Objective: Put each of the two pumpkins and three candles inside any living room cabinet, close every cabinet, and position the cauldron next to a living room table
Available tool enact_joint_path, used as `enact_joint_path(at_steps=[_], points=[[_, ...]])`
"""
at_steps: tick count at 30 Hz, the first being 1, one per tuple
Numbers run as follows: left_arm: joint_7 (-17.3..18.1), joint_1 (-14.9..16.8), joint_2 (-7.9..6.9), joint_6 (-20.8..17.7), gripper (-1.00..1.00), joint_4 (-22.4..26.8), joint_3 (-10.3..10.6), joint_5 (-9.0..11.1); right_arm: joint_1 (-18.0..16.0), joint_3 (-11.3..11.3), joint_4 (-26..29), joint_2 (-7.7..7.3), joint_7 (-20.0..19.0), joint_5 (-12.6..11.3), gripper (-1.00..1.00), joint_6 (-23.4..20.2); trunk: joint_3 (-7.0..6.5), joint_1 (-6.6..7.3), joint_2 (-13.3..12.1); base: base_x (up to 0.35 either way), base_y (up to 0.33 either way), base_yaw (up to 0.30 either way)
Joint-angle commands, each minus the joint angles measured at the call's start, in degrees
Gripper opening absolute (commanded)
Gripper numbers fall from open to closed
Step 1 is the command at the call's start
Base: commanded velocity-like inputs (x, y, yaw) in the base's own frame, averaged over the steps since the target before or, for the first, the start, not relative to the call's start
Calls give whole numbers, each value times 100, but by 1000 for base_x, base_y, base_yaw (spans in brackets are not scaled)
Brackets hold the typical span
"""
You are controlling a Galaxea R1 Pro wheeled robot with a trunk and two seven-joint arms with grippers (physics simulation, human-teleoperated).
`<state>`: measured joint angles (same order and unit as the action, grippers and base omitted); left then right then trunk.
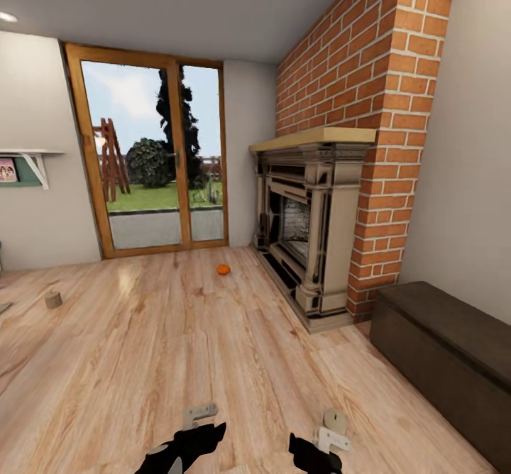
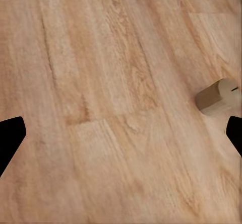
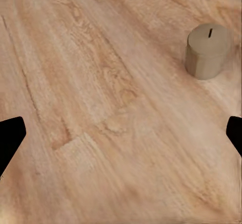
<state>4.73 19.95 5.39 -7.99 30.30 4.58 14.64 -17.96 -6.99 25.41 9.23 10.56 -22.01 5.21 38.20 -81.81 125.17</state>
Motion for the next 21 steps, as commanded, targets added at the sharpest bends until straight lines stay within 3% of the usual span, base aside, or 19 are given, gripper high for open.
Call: enact_joint_path(at_steps=[1,6,8,16,21], points=[[2,0,-3,-31,100,11,11,41,-5,-48,-6,-40,36,-195,100,31,5,1,3,0,0,-278],[2,0,-3,-28,100,11,16,34,-5,-54,-34,-193,27,-1134,100,25,-3,1,3,0,0,-278],[2,0,-3,-28,100,11,16,37,-5,-56,-57,-233,26,-1365,100,25,-3,1,3,0,0,-278],[2,0,-3,-27,100,11,17,14,-5,-50,-99,-301,41,-1709,100,13,20,1,3,0,0,-251],[0,0,-3,-27,100,11,18,15,-5,-48,-115,-436,56,-1976,100,-31,62,1,3,0,0,-110]])
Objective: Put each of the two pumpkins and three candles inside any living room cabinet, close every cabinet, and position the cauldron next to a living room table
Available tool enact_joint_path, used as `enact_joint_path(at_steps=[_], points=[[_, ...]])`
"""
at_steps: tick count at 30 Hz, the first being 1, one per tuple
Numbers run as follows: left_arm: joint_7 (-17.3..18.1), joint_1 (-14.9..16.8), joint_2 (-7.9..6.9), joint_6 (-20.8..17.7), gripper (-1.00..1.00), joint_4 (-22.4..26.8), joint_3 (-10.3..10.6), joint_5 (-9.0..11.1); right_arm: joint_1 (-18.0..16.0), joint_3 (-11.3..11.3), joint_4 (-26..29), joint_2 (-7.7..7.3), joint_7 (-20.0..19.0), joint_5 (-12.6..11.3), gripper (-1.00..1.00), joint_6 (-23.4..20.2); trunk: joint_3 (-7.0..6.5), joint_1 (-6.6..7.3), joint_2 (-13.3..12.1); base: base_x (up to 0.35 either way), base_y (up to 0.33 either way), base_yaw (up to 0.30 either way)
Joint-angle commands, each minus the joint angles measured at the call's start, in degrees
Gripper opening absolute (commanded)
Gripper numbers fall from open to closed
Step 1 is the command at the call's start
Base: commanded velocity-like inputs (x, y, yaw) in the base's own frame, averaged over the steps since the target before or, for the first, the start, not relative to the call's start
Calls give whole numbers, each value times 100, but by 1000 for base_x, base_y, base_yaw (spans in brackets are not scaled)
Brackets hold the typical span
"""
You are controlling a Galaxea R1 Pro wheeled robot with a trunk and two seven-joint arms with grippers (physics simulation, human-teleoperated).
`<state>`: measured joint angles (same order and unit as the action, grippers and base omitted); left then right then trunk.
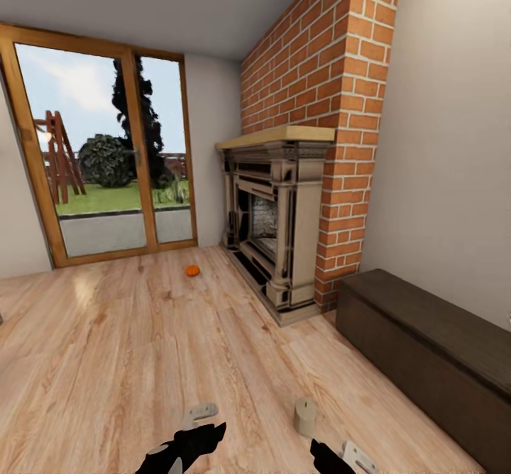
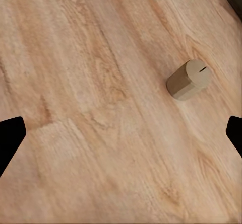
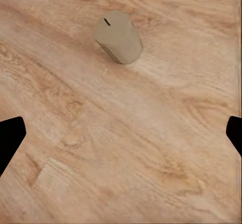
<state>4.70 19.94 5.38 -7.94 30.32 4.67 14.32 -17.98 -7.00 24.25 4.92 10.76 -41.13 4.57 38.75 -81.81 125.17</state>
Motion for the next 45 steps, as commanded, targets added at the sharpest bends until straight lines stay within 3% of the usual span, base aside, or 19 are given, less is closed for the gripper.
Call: enact_joint_path(at_steps=[1,7,19,26,45], points=[[4,1,-2,-32,100,9,9,53,-4,-47,-2,-28,40,-120,100,24,16,1,3,0,0,-37],[5,1,-2,-32,100,9,10,60,-4,-47,-13,-84,63,-248,100,10,72,1,3,0,0,-11],[5,1,-2,-32,100,10,12,64,-4,-32,-292,-203,68,-264,100,9,187,1,3,0,0,0],[5,1,-2,-32,100,14,14,68,-4,265,-288,-210,58,-251,100,11,253,1,3,0,0,2],[5,1,-2,-42,100,10,-25,71,-4,322,-281,-261,33,-263,100,25,417,1,3,0,103,-93]])
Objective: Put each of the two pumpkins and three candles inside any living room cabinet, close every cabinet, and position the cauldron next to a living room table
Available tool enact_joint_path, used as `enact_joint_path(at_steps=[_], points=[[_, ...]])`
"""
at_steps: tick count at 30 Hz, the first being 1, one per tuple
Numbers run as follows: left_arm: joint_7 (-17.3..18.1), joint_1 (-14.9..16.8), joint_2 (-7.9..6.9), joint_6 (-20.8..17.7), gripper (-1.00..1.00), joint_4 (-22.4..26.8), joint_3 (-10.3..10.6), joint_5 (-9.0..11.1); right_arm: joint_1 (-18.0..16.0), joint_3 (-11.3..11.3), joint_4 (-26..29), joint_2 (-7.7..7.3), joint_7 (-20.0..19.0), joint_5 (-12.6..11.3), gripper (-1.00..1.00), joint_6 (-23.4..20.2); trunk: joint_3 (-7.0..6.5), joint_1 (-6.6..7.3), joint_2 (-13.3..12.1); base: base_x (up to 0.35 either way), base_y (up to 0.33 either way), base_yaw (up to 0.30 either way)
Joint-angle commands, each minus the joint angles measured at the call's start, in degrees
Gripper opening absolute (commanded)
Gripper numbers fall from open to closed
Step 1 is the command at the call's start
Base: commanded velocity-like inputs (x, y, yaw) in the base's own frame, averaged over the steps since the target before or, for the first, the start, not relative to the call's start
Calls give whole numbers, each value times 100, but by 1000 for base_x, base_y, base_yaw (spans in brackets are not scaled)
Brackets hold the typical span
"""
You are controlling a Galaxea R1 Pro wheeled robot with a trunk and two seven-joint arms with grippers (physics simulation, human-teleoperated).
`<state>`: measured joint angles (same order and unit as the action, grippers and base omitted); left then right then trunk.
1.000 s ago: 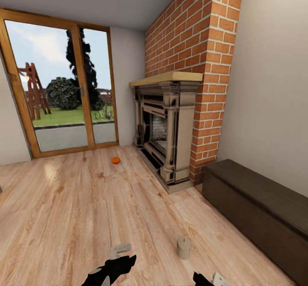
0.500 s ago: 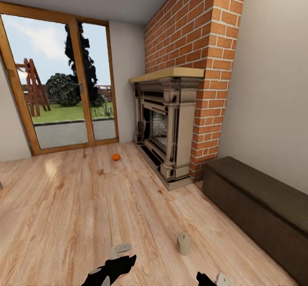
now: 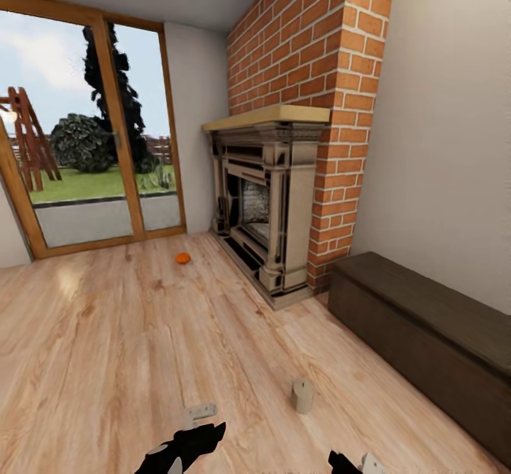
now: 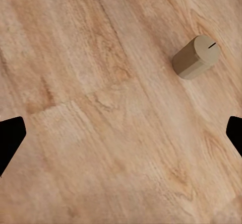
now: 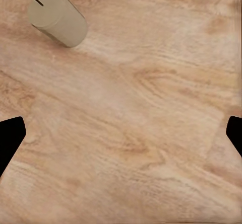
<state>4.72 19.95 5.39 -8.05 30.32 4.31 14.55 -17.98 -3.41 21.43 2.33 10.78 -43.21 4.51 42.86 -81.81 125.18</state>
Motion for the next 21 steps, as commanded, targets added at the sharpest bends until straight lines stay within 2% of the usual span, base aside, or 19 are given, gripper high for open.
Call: enact_joint_path(at_steps=[1,11,17,21], points=[[3,0,-3,-31,100,10,10,48,-4,-37,2,-3,30,-55,100,34,13,1,3,0,215,-197],[3,0,-3,-30,100,9,13,48,-4,-39,3,-13,36,-48,100,70,79,1,3,0,208,-189],[3,0,-3,-30,100,10,16,48,-4,-37,4,-12,43,-46,100,77,99,1,3,0,48,-76],[3,0,-3,-23,100,11,24,48,-4,160,2,-13,40,-45,100,45,114,1,3,0,5,-219]])
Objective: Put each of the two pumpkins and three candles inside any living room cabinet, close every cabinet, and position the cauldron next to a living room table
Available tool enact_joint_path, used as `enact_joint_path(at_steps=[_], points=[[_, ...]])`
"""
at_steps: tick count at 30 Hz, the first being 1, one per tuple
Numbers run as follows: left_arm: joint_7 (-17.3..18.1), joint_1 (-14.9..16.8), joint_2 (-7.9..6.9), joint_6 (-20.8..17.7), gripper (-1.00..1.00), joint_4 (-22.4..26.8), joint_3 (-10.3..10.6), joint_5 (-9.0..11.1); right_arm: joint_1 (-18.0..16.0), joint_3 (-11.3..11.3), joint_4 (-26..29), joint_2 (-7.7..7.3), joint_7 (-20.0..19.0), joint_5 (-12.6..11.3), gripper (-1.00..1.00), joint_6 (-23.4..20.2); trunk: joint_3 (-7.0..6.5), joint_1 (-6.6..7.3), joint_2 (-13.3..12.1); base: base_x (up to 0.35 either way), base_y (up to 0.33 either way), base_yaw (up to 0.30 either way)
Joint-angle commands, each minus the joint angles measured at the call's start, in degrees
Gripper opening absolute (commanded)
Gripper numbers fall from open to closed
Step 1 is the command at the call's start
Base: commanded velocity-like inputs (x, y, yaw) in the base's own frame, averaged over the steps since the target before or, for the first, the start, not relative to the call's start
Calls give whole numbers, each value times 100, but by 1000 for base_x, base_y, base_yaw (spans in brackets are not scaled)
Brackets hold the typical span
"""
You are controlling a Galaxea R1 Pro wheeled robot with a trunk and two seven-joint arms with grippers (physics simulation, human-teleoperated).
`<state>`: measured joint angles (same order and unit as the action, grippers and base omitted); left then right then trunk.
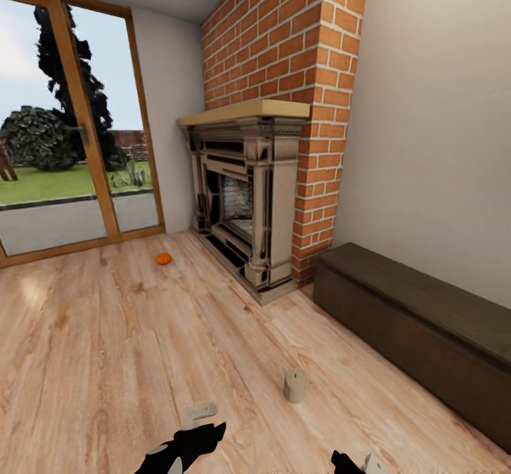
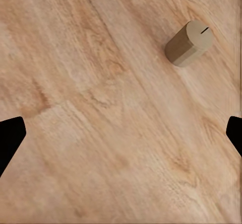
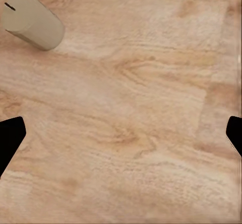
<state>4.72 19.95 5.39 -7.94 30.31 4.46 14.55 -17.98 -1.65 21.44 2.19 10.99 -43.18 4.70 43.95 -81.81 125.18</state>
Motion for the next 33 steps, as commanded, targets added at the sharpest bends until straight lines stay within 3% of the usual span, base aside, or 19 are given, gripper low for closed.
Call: enact_joint_path(at_steps=[1,33], points=[[2,0,-3,-32,100,12,10,48,-4,90,1,-6,9,-47,100,10,9,1,3,0,1,-251],[2,0,-3,-32,100,12,26,46,-4,170,-4,-78,2,-65,100,-4,27,1,3,0,0,-273]])
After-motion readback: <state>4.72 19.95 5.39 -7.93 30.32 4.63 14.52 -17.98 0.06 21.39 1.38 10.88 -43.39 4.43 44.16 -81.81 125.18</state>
